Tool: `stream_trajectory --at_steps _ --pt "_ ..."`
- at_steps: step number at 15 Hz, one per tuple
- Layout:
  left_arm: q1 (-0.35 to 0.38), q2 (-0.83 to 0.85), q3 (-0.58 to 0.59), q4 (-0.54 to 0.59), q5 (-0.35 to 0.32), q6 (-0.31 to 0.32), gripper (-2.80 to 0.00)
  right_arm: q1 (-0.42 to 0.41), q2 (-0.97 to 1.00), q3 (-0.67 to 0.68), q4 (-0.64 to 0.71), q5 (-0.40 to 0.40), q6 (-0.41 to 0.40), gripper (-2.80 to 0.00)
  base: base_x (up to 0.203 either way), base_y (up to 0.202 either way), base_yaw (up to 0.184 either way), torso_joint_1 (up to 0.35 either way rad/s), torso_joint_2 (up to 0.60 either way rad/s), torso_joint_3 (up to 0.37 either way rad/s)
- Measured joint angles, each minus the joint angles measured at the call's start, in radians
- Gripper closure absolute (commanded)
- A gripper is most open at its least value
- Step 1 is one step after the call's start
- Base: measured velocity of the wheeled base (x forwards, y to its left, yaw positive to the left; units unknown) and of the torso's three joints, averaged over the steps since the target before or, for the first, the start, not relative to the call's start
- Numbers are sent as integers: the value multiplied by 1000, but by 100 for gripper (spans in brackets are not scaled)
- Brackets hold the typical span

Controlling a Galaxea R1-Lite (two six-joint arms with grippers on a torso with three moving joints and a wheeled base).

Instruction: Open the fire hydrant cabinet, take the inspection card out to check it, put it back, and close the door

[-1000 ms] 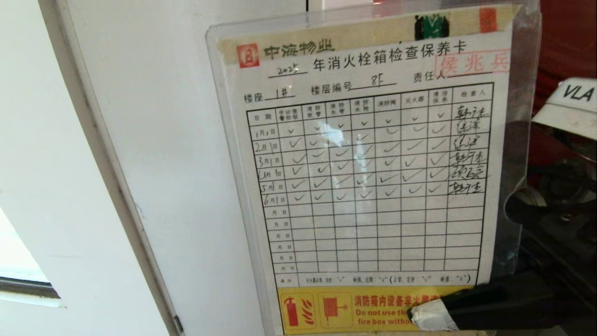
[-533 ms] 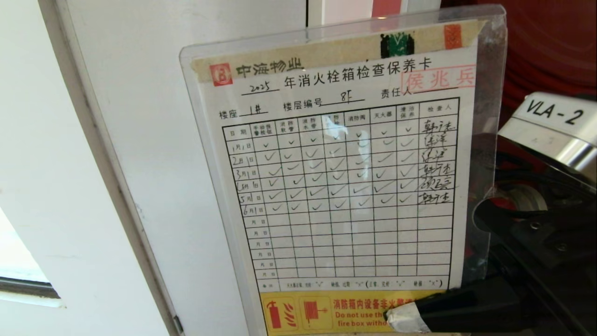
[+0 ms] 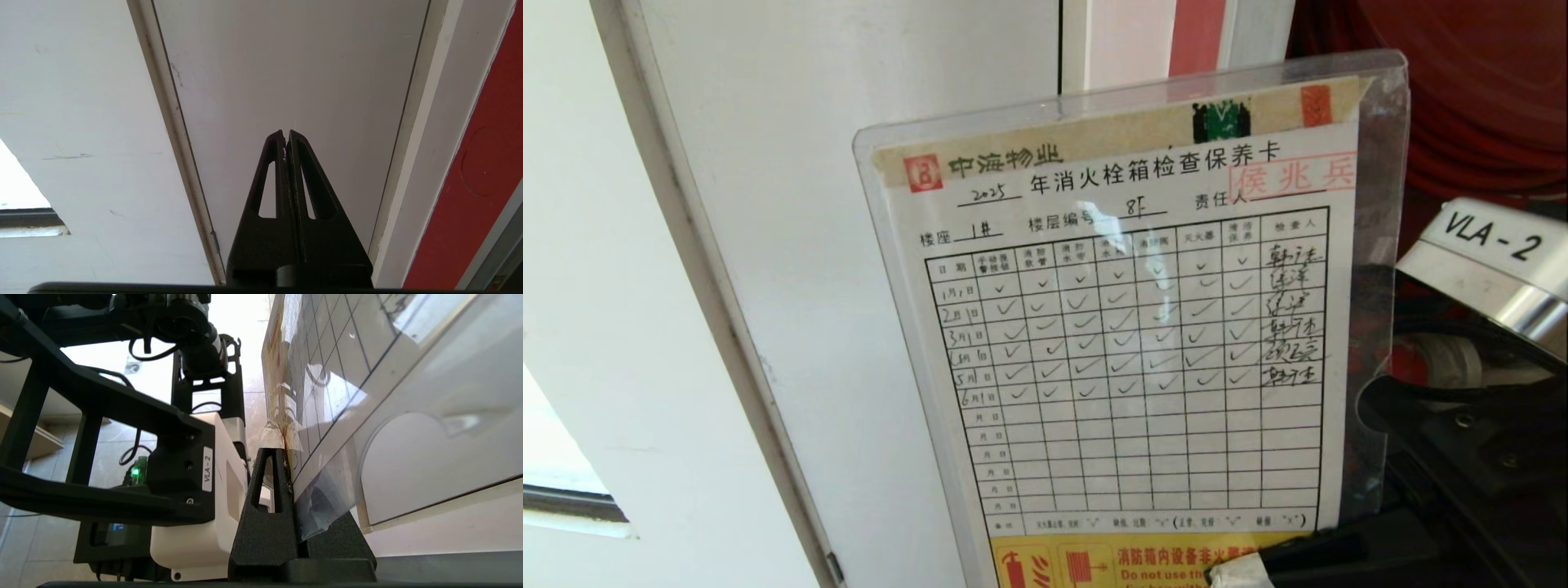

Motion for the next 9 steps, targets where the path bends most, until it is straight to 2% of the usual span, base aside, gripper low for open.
stream_trajectory --at_steps 3,6,9 --pt "0 0 0 0 0 0 0 0 -16 21 0 15 -9 0 0 0 0 0 0 0" --pt "0 0 0 0 0 0 0 -7 -41 40 2 99 -4 0 0 0 0 0 0 0" --pt "0 0 0 0 0 0 0 -20 -64 48 3 170 46 0 0 0 0 0 0 0"
